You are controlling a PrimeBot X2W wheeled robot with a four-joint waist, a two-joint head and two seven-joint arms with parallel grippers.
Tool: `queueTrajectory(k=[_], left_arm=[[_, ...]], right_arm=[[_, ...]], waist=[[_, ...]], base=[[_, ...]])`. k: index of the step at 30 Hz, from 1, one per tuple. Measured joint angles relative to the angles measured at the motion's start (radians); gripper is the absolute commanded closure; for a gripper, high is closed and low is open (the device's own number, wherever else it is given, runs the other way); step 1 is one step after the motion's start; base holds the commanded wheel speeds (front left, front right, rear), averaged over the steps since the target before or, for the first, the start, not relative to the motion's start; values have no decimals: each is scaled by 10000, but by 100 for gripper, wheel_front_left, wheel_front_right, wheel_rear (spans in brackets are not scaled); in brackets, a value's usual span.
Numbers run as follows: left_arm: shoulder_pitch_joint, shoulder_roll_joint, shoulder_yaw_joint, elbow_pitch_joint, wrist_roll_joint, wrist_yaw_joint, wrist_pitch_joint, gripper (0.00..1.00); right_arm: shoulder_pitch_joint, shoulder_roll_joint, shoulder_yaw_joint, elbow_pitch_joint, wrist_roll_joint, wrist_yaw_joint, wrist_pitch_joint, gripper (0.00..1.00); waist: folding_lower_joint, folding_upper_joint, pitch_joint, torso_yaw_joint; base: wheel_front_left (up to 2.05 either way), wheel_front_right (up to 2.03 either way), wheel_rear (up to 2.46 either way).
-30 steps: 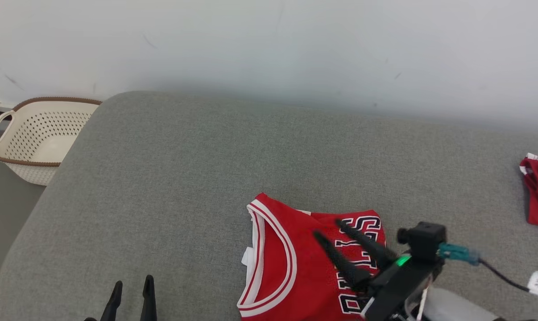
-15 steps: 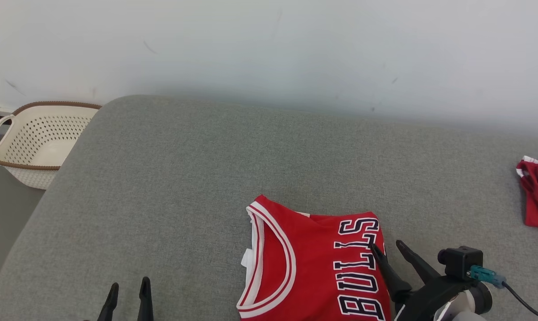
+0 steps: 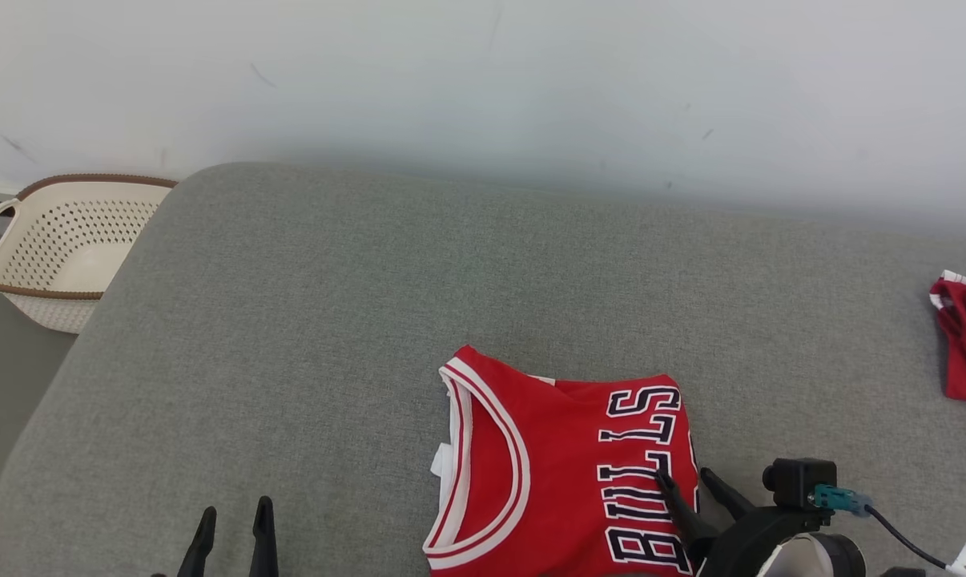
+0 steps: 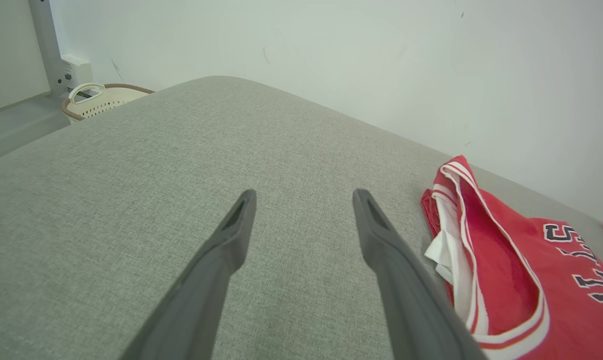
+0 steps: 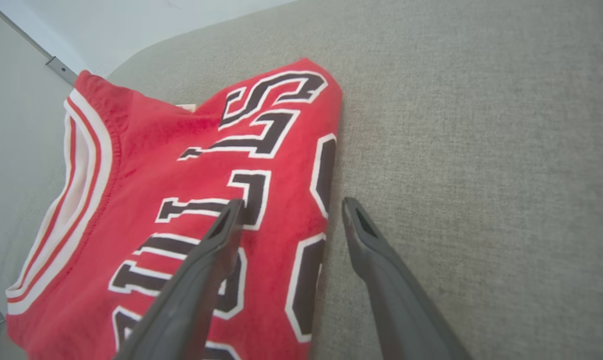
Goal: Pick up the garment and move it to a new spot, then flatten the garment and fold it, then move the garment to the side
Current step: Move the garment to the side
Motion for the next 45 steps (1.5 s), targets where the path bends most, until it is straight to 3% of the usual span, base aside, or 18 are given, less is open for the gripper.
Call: queueTrajectory(k=[14, 15, 16, 28, 45], left_arm=[[-51, 2, -4, 54, -54, -4, 0, 0], [-51, 0, -4, 59, -77, -4, 0, 0], [-51, 0, -6, 69, -94, -2, 0, 0], [-38, 0, 21, 17, -138, 88, 0, 0], [-589, 2, 284, -518, 111, -2, -2, 0]], right_arm=[[-755, 600, 27, 1452, 309, 0, 489, 0], [-782, 623, 113, 1438, 359, 0, 514, 23], [-793, 631, 196, 1404, 362, 0, 497, 100], [-1515, 17, 464, 1097, 514, 0, -211, 100], [-4402, -2100, 777, 1235, 226, 0, 219, 100]], waist=[[1, -1, 78, 161], [1, 0, 83, 166], [1, 0, 89, 169], [1, 0, 155, -51], [1, 0, 1127, -1067]], base=[[0, 0, 0], [0, 0, 0], [0, 0, 0], [0, 0, 0], [0, 0, 0]])
